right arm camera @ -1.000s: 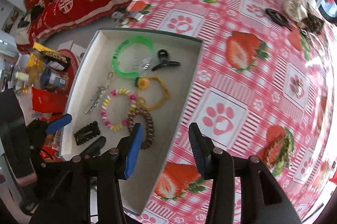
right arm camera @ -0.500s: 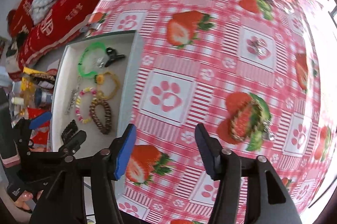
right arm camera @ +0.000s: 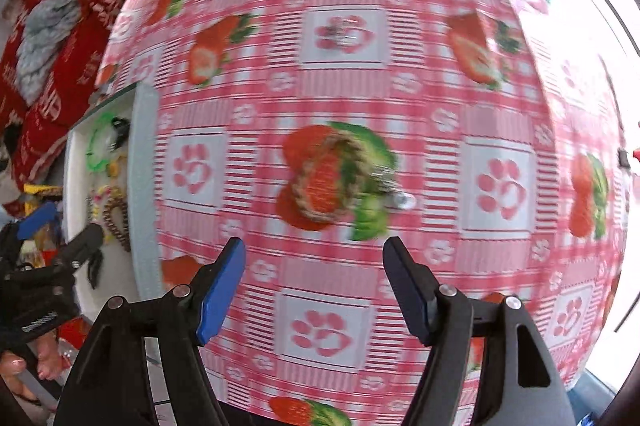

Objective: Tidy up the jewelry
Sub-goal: 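Move both tools back over the braided bracelet and silver charm, then grasp the braided rope bracelet with the left tool while the right tool grasps the silver charm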

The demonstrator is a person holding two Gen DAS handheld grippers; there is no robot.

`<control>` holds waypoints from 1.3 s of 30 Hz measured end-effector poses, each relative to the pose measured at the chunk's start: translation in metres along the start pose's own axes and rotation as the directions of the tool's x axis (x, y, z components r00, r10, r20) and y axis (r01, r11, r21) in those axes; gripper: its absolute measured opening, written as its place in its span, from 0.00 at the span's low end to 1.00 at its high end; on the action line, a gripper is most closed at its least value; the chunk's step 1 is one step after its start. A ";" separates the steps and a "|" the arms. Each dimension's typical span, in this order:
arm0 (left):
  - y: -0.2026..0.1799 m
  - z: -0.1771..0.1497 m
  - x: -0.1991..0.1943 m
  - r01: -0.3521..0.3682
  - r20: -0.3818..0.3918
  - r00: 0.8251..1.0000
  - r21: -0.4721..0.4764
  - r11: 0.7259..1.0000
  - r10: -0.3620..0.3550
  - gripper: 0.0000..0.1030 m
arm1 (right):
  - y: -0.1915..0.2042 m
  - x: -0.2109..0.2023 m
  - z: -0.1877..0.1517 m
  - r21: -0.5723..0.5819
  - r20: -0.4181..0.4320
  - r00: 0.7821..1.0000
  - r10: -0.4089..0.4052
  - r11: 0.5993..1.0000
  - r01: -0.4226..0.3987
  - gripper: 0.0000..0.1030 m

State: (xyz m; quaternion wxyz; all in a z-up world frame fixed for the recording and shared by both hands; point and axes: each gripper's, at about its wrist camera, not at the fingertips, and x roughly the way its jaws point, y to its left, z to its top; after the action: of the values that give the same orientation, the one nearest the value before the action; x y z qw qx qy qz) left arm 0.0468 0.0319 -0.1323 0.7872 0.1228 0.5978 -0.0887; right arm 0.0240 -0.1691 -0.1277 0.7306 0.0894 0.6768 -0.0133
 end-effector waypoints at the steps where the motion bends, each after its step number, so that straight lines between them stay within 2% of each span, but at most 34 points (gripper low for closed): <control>1: -0.005 0.002 -0.001 0.003 0.004 1.000 0.011 1.000 -0.003 1.00 | -0.007 0.000 -0.001 0.013 0.000 1.000 -0.006 1.000 0.006 0.72; 7: -0.042 0.014 -0.002 0.035 0.000 0.999 0.066 0.997 -0.036 1.00 | -0.041 -0.003 0.001 0.067 0.006 0.999 -0.032 0.997 0.032 0.72; 14: -0.074 0.023 0.004 0.066 -0.020 0.998 0.063 0.996 -0.065 1.00 | -0.067 -0.006 0.014 0.078 0.026 0.999 -0.046 0.996 0.044 0.72; 24: -0.106 0.034 0.029 0.075 -0.058 0.996 0.086 0.994 -0.070 1.00 | -0.079 0.000 0.022 -0.013 0.033 0.999 -0.042 0.999 0.042 0.72; 29: -0.117 0.038 0.042 0.077 -0.071 0.995 0.098 0.992 -0.070 1.00 | -0.072 0.005 0.019 -0.122 0.052 0.998 -0.024 0.992 0.030 0.72; 30: -0.119 0.039 0.045 0.079 -0.074 0.995 0.103 0.992 -0.071 1.00 | -0.071 0.005 0.017 -0.142 0.056 0.998 -0.020 0.990 0.027 0.70; 32: -0.123 0.040 0.051 0.076 -0.086 0.994 0.112 0.991 -0.066 0.94 | -0.068 0.009 0.015 -0.171 0.059 0.998 -0.014 0.985 0.024 0.67; 39: -0.137 0.044 0.065 0.112 -0.100 0.990 0.139 0.984 -0.098 0.93 | -0.067 0.018 0.008 -0.211 0.060 0.998 0.003 0.977 0.010 0.58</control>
State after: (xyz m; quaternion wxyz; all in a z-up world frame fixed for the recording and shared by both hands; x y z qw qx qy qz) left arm 0.0656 -0.1114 -0.1959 0.7418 0.1519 0.6315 -0.1673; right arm 0.0242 -0.2345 -0.1523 0.7560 0.0097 0.6522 0.0548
